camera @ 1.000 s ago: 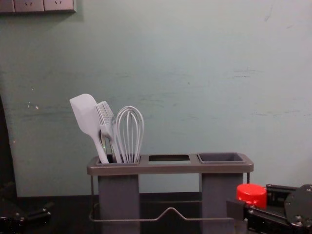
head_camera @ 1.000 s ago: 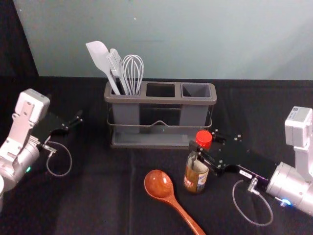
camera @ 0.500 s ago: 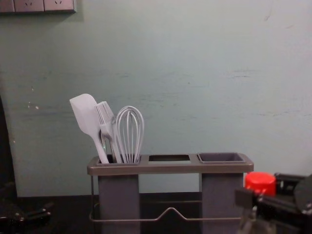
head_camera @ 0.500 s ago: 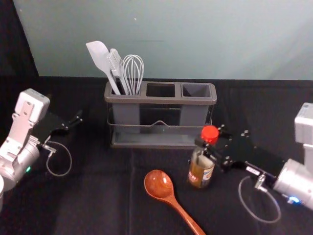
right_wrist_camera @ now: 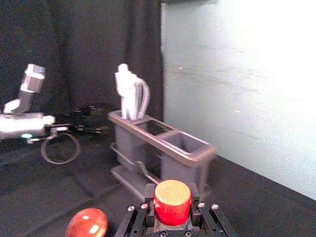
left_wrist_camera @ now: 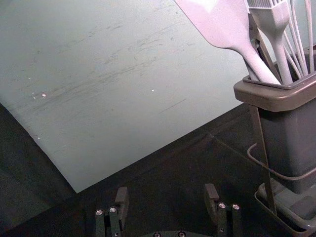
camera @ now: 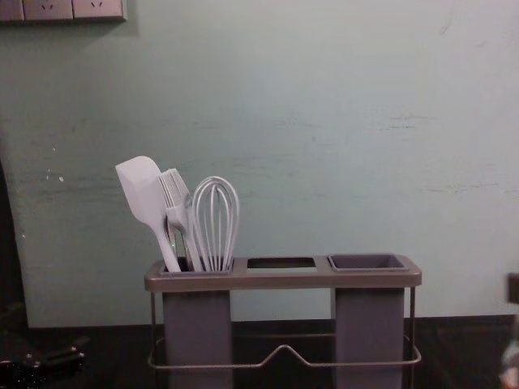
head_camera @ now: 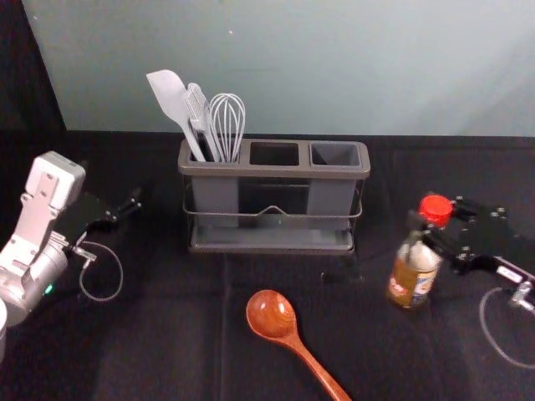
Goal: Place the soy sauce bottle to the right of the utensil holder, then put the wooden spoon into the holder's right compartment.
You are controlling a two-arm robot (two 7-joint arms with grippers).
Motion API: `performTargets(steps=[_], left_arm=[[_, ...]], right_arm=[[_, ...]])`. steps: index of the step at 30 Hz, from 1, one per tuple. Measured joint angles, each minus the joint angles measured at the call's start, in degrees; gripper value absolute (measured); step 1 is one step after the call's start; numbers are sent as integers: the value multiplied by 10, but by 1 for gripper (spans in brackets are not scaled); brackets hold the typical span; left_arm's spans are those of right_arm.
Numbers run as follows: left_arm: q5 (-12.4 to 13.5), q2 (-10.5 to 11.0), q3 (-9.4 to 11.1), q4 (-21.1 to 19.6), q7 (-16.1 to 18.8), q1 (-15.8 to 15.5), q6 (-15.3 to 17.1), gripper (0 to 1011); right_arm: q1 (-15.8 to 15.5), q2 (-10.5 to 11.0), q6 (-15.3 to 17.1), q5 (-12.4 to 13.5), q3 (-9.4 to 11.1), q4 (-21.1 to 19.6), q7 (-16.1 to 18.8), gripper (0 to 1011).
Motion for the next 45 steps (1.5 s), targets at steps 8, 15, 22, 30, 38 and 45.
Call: performTargets(steps=[8, 15, 22, 30, 38, 45], left_arm=[[0, 0, 0, 0, 0, 0, 0, 1005], [0, 0, 0, 0, 0, 0, 0, 1005], [0, 0, 0, 0, 0, 0, 0, 1005], [0, 0, 0, 0, 0, 0, 0, 1005], [0, 0, 0, 0, 0, 0, 0, 1005], [0, 0, 0, 0, 0, 0, 0, 1005]], right_arm=[[19, -7, -21, 6, 17, 48, 8, 387], [65, -28, -45, -3, 0, 101, 28, 387], [105, -43, -50, -20, -22, 138, 39, 387], [141, -62, -48, -37, -45, 169, 42, 387], [175, -86, -47, -42, -63, 209, 44, 387], [196, -100, -52, -51, -72, 237, 44, 387]])
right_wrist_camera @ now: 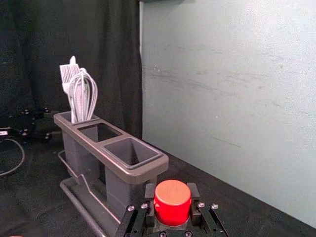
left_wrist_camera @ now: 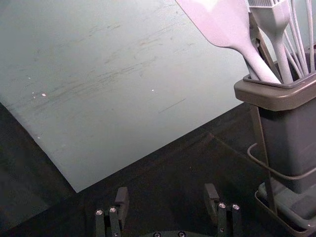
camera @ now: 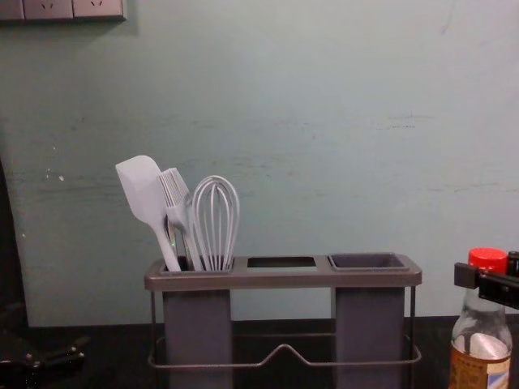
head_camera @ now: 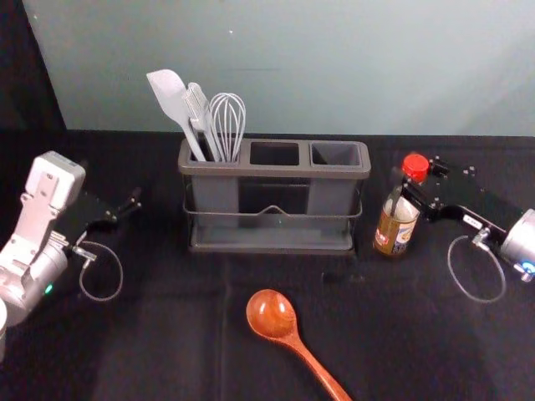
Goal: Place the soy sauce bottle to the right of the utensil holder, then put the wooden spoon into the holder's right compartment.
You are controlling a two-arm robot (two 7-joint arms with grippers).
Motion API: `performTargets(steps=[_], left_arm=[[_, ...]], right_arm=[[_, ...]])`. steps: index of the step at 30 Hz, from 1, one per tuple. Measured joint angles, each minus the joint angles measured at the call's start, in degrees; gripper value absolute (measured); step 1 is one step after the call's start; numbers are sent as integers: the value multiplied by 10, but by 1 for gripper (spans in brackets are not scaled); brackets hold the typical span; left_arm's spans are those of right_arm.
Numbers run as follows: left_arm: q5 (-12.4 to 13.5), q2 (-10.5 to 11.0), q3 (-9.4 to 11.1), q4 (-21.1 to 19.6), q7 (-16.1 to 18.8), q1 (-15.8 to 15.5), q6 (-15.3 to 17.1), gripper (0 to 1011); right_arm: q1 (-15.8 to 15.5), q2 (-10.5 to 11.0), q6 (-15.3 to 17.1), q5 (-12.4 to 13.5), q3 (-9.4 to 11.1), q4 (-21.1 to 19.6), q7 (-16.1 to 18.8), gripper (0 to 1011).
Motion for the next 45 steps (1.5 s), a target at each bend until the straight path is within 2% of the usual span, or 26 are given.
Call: performTargets(steps=[7, 30, 45], left_arm=[[0, 0, 0, 0, 0, 0, 0, 1005], [0, 0, 0, 0, 0, 0, 0, 1005], [0, 0, 0, 0, 0, 0, 0, 1005]], right_arm=[[13, -8, -4, -6, -4, 16, 0, 387], [28, -17, 0, -16, -6, 32, -4, 387], [48, -9, 9, 7, -14, 56, 40, 387]])
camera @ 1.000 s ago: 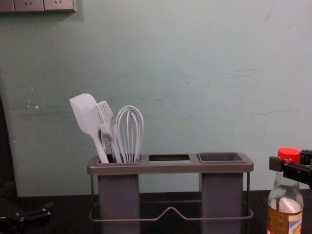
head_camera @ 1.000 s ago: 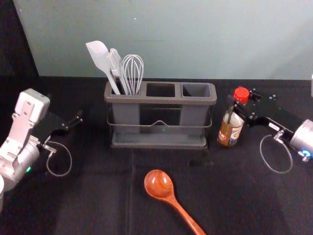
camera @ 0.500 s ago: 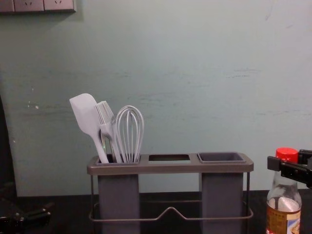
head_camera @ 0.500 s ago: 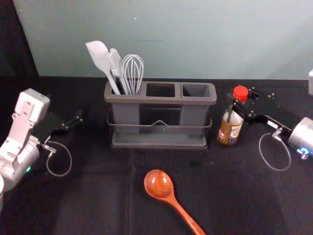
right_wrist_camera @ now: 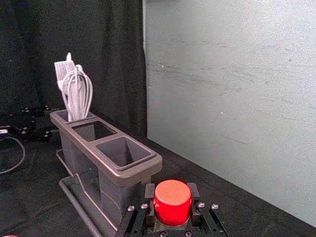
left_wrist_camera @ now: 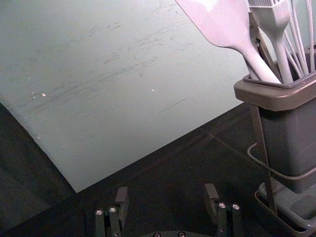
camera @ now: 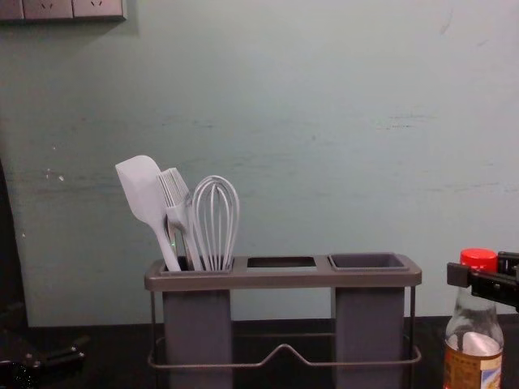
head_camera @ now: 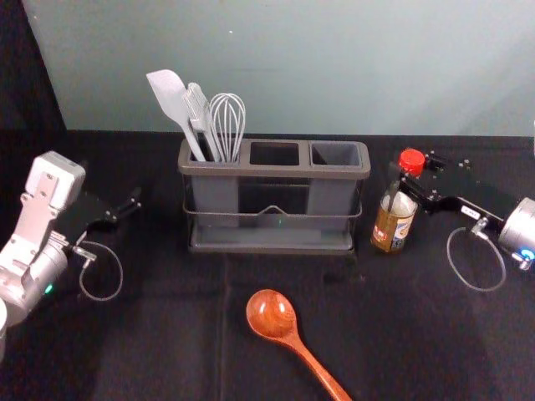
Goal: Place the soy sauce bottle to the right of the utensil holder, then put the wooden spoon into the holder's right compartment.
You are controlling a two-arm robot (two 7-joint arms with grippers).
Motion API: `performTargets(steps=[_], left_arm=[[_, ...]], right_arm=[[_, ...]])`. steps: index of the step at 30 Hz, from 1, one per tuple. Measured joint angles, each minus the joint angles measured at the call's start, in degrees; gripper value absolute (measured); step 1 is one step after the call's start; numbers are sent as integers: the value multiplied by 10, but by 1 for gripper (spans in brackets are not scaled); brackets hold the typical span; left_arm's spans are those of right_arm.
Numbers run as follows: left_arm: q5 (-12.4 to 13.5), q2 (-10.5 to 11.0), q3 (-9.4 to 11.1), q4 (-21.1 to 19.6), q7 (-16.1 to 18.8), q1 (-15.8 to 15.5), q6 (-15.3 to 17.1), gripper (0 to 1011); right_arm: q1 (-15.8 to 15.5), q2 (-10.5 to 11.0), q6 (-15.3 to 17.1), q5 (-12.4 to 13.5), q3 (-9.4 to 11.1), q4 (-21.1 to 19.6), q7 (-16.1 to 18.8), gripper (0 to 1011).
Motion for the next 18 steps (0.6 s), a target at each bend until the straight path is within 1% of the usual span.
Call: performTargets(steps=[8, 18], left_arm=[[0, 0, 0, 0, 0, 0, 0, 1005], [0, 0, 0, 0, 0, 0, 0, 1005]], right_arm=[[7, 5, -9, 11, -7, 8, 19, 387], [7, 10, -9, 15, -10, 5, 17, 387]])
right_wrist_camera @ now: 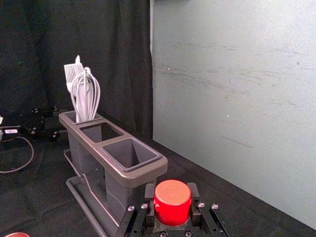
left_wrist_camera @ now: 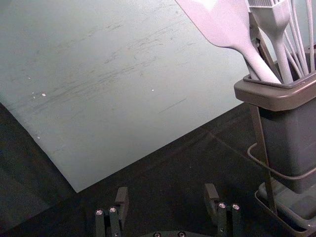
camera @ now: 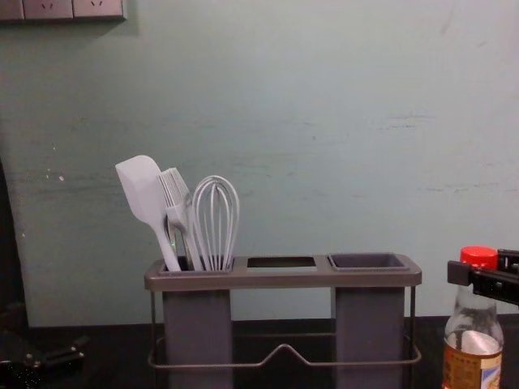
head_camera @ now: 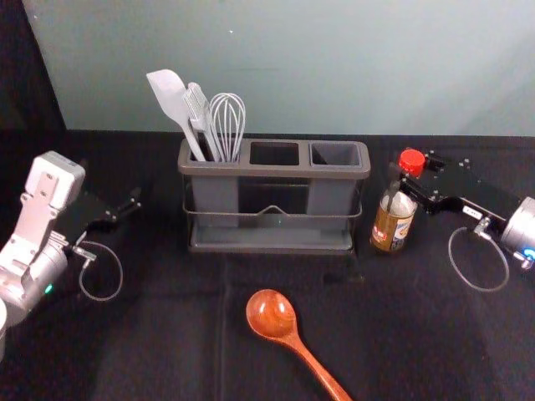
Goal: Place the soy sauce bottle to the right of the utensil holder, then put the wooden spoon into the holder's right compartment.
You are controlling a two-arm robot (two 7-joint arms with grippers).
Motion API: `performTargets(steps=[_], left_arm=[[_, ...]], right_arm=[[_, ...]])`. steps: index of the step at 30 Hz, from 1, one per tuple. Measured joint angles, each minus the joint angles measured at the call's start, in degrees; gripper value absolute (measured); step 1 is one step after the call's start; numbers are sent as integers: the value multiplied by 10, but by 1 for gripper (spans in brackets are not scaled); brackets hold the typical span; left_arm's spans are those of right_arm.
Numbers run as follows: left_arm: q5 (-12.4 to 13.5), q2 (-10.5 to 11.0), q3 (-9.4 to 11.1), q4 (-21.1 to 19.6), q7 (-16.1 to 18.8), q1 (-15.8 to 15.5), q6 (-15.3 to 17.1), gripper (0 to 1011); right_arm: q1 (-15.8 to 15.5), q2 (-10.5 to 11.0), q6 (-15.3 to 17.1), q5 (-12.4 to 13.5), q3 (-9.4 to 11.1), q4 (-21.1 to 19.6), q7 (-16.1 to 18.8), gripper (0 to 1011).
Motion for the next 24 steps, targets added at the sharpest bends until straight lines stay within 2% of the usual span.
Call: performTargets(steps=[24], left_arm=[[0, 0, 0, 0, 0, 0, 0, 1005]], right_arm=[[-6, 4, 4, 5, 1, -3, -10, 387]])
